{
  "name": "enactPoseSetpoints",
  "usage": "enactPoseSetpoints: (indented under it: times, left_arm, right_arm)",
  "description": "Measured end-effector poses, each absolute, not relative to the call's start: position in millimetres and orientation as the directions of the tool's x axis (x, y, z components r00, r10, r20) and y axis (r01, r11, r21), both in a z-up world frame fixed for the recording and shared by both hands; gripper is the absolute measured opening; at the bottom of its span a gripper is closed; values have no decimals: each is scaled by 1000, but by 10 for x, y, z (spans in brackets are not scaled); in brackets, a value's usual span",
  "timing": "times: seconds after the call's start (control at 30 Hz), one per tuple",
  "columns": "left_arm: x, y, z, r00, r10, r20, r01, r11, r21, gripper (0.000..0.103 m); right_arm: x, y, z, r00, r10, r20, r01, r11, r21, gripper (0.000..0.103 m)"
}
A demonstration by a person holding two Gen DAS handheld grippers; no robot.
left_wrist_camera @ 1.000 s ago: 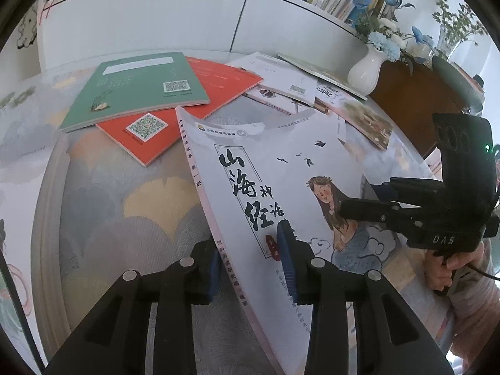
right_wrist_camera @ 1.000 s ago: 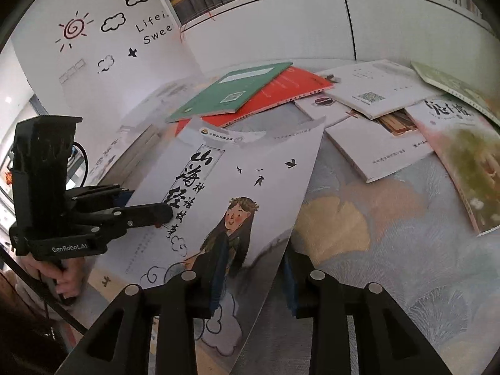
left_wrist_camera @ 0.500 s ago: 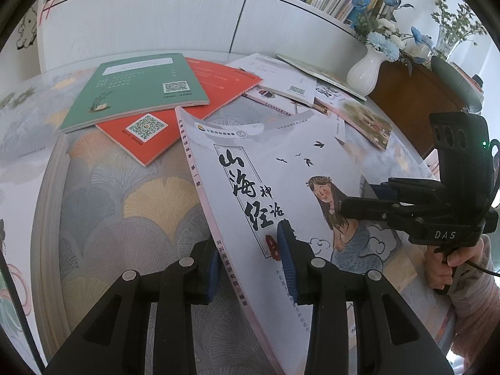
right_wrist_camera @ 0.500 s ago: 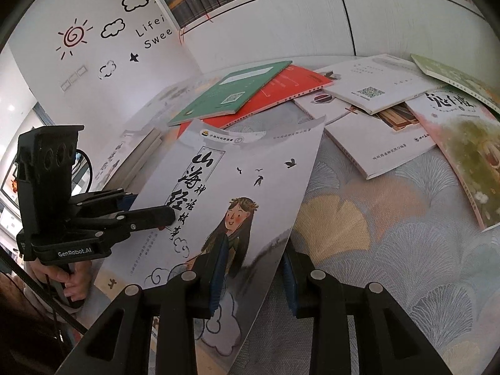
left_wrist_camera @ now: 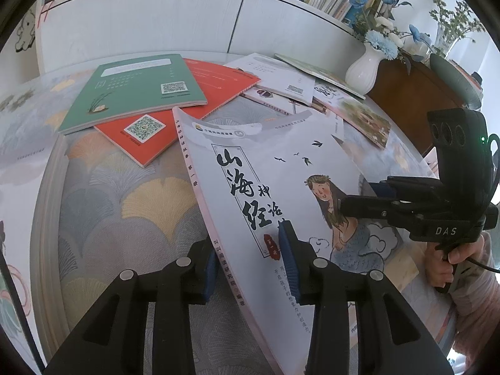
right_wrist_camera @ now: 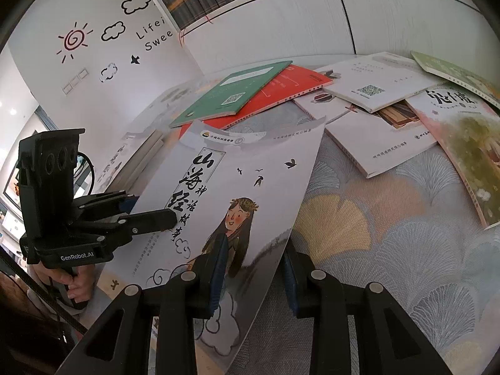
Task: Organize books
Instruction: 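Lift the mermaid-cover book and carry it over the book stack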
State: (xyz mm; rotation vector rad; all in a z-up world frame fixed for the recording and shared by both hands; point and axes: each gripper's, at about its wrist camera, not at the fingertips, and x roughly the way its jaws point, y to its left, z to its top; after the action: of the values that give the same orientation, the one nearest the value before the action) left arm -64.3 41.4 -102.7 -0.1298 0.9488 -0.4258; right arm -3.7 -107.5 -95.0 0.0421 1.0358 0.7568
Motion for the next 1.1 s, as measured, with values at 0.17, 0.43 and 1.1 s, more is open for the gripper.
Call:
enactPoseSetpoints:
  times: [0.17, 0.43, 1.1]
  left_arm:
    - [-643, 414, -1027, 507, -408, -759, 296, 910, -291, 36]
    - [-644, 411, -1027, 508, -408, -759, 296, 910, -291, 36]
    - [-643, 400, -1034, 512, -401, -760, 298, 912, -281, 37]
  right_arm:
    - [-32, -1086, -955, 280, 592, -756, -543, 747, 384, 31]
    - [-33, -1089, -955, 278, 596, -753, -541, 745, 390, 31]
    - [-23, -1098, -964, 267, 605, -750, -525, 744, 413, 33]
